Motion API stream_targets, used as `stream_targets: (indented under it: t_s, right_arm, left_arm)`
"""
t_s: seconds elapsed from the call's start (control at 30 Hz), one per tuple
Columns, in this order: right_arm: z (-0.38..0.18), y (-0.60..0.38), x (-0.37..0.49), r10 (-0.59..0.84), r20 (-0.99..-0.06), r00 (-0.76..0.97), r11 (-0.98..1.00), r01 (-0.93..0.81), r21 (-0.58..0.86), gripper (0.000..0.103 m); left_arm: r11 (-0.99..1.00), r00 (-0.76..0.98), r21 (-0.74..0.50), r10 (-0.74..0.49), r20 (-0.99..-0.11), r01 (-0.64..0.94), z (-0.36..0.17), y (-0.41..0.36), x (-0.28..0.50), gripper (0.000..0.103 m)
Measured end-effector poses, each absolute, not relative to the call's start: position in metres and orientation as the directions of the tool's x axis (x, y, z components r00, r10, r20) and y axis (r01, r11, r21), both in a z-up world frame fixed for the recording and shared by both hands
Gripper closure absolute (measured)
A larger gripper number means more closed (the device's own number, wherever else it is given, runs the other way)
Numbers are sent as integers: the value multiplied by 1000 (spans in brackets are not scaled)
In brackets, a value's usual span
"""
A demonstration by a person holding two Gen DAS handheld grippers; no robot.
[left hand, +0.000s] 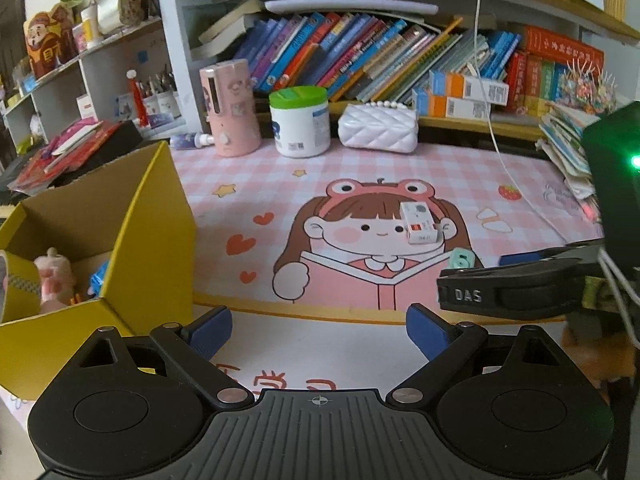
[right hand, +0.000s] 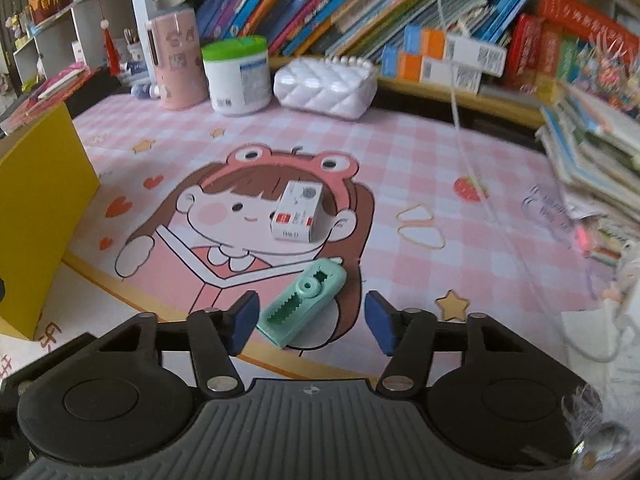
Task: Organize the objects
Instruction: 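Grasp the mint-green toy with the right gripper while the left gripper grasps the white box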
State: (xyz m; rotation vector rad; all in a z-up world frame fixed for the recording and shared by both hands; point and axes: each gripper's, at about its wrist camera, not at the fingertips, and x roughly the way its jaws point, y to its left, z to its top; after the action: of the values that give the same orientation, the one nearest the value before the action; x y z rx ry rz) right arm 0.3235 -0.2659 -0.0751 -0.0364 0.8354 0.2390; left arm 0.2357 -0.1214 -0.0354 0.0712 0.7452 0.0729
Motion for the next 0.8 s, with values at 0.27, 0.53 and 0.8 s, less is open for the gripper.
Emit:
stream_targets:
  t_s: [0.27, 0.53, 0.8]
  right_arm:
    - [-88, -259, 334, 210, -762, 613, 963, -263, 53, 71]
    - [-80, -282, 335, 210, -720, 662, 972, -221, 80, 80]
    - [-56, -328, 318, 134, -664, 736, 991, -106, 83, 80]
  left_arm:
    - [993, 714, 114, 97, -694, -24, -42, -129, 246, 8]
    - [994, 715, 109, 79, -695, -5, -43, -138, 255, 9]
    - [998, 719, 66, 43, -693, 3, -52, -156, 295, 13]
